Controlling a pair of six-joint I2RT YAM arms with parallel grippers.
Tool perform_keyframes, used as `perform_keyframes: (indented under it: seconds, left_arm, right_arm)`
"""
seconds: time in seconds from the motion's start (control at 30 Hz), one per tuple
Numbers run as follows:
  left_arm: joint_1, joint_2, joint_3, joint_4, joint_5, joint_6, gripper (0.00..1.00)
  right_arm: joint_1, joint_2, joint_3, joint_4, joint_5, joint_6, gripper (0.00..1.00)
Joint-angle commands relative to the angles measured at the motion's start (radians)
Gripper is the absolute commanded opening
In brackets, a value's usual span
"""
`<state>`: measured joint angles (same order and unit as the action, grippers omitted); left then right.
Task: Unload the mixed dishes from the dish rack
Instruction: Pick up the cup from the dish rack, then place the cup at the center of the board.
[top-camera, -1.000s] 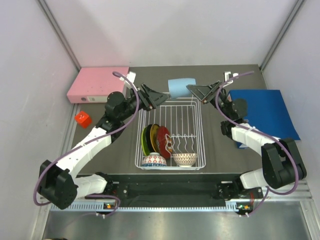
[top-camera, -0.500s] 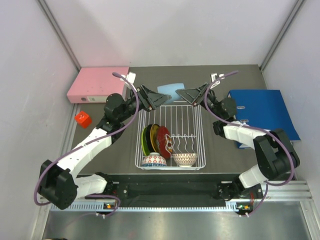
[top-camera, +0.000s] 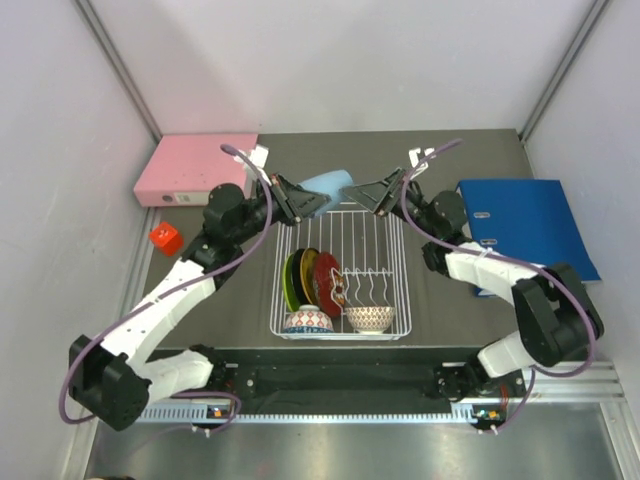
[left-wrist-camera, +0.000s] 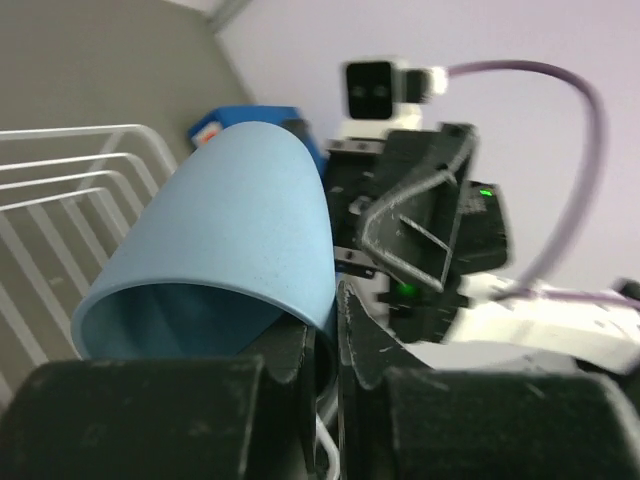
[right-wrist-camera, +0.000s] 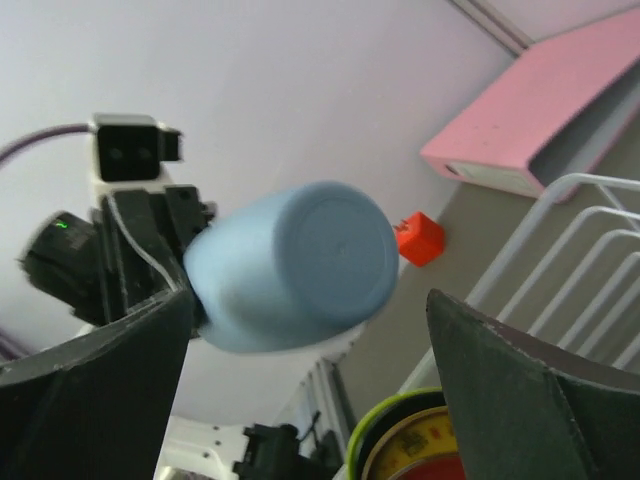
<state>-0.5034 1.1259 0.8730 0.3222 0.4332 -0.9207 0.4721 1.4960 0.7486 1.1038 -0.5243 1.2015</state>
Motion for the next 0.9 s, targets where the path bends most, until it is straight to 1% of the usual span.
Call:
perform_keyframes:
  seconds: [0.0,0.03,0.07,0.1,0.13,0.17,0.2,0.23,0.27,0.3,0.33,0.37,0.4,0.47,0.57,0.6,0.63,0.7,0.8,0.83,0.87]
  left_arm:
    - [-0.001,-0.048,0.189,-0.372,-0.218,0.199,0.0]
    - [-0.001,-0.051,0.216,-0.516,-0.329,0.216,0.0]
    - [-0.001,-0.052,0.24,-0.576,-0.382,0.23,0.0]
    - [-0.001,-0.058,0.283,-0.631,-0.46,0.24,0.0]
    - [-0.001,-0.066,0.302,-0.7,-0.593,0.24,0.0]
    - [-0.001,-0.069,0.322,-0.826,-0.676,0.232,0.0]
    - [-0.001,-0.067,0.358,-0.901,-0.747,0.217,0.0]
    - [0.0,-0.066,0.375,-0.958,-0.813,0.209,0.0]
    - [-0.001,-0.064,0.391,-1.083,-0.962,0.198,0.0]
    - [0.0,-0.061,0.417,-1.141,-1.028,0.163,0.0]
    - [0.0,-0.051,0.426,-1.194,-1.098,0.139,0.0]
    - [0.002,-0.043,0.435,-1.251,-1.181,0.123,0.0]
    - [0.012,-0.032,0.449,-1.322,-1.211,0.112,0.0]
    - [0.037,0.008,0.451,-1.376,-1.234,0.089,0.0]
    - [0.167,0.066,0.416,-1.359,-1.081,0.12,0.0]
    - [0.255,0.078,0.379,-1.333,-0.961,0.135,0.0]
    - [0.294,0.101,0.359,-1.286,-0.897,0.14,0.0]
    - [0.353,0.132,0.325,-1.243,-0.832,0.135,0.0]
    - [0.362,0.23,0.342,-1.197,-0.804,0.125,0.0]
    - [0.364,0.297,0.356,-1.2,-0.798,0.117,0.0]
    - [0.368,0.333,0.374,-1.203,-0.785,0.109,0.0]
  right_arm:
    - [0.014,-0.152,0.076,-0.42,0.108,-0.325,1.0]
    - [0.031,-0.208,0.096,-0.517,0.154,-0.385,1.0]
    - [0.046,-0.233,0.144,-0.702,0.269,-0.492,1.0]
    - [0.06,-0.255,0.168,-0.787,0.337,-0.535,1.0]
    - [0.088,-0.285,0.211,-0.859,0.457,-0.571,1.0]
    - [0.1,-0.298,0.227,-0.971,0.513,-0.615,1.0]
    - [0.109,-0.313,0.239,-1.014,0.574,-0.631,1.0]
    - [0.131,-0.336,0.253,-1.053,0.678,-0.637,1.0]
    - [0.14,-0.345,0.256,-1.1,0.72,-0.643,1.0]
    - [0.149,-0.355,0.256,-1.143,0.762,-0.646,1.0]
    - [0.17,-0.368,0.255,-1.162,0.838,-0.648,1.0]
    - [0.181,-0.373,0.255,-1.195,0.871,-0.648,0.99]
    - [0.192,-0.373,0.253,-1.208,0.895,-0.649,1.0]
    - [0.215,-0.364,0.256,-1.245,0.952,-0.649,1.0]
    - [0.235,-0.338,0.267,-1.283,0.965,-0.652,1.0]
    - [0.235,-0.335,0.267,-1.286,0.965,-0.652,1.0]
    - [0.24,-0.33,0.259,-1.288,0.96,-0.651,1.0]
    - [0.244,-0.333,0.247,-1.283,0.952,-0.651,1.0]
    - [0.25,-0.342,0.216,-1.265,0.929,-0.649,1.0]
    - [0.25,-0.345,0.209,-1.263,0.922,-0.649,1.0]
    - [0.252,-0.345,0.207,-1.265,0.92,-0.649,1.0]
